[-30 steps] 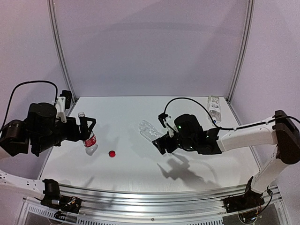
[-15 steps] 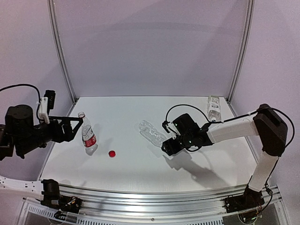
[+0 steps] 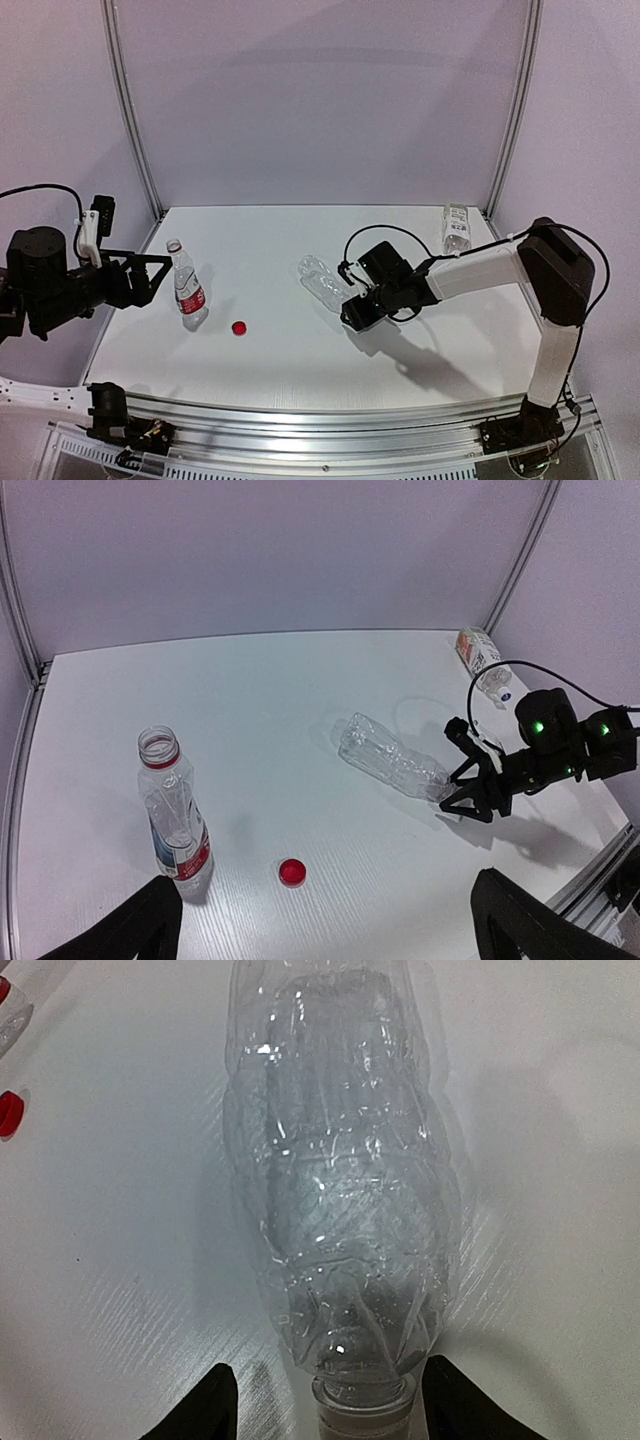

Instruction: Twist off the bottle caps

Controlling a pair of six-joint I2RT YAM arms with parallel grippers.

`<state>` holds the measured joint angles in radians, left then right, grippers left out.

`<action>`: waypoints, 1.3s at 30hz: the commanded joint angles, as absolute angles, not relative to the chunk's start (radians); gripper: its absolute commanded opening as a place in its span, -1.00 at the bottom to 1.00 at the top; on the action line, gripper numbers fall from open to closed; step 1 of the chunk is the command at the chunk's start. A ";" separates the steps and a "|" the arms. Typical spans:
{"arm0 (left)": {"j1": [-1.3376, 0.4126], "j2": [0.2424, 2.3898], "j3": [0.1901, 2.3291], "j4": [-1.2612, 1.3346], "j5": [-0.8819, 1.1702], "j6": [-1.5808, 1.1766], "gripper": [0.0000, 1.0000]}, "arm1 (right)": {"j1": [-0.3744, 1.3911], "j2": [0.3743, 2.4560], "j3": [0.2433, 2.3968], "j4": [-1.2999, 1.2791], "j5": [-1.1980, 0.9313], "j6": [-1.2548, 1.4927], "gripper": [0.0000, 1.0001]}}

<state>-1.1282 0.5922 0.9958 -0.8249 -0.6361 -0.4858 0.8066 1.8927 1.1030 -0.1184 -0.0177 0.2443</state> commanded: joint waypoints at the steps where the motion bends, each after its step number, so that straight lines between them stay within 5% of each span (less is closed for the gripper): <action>1: -1.124 0.597 1.017 -0.846 -0.625 -0.456 0.97 | 0.800 1.936 1.119 -0.166 -0.021 0.239 0.22; 18: -1.104 0.588 1.006 -0.826 -0.606 -0.410 0.98 | 0.799 1.900 1.097 -0.182 -0.020 0.222 -0.61; 31: -1.110 0.694 0.949 -0.710 -0.658 -0.312 0.97 | 0.826 1.572 1.062 -0.387 -0.067 0.219 -0.70; 39: -1.288 0.851 0.862 -0.452 -0.802 -0.044 0.97 | 0.955 1.379 0.960 -0.408 -0.032 0.287 -0.68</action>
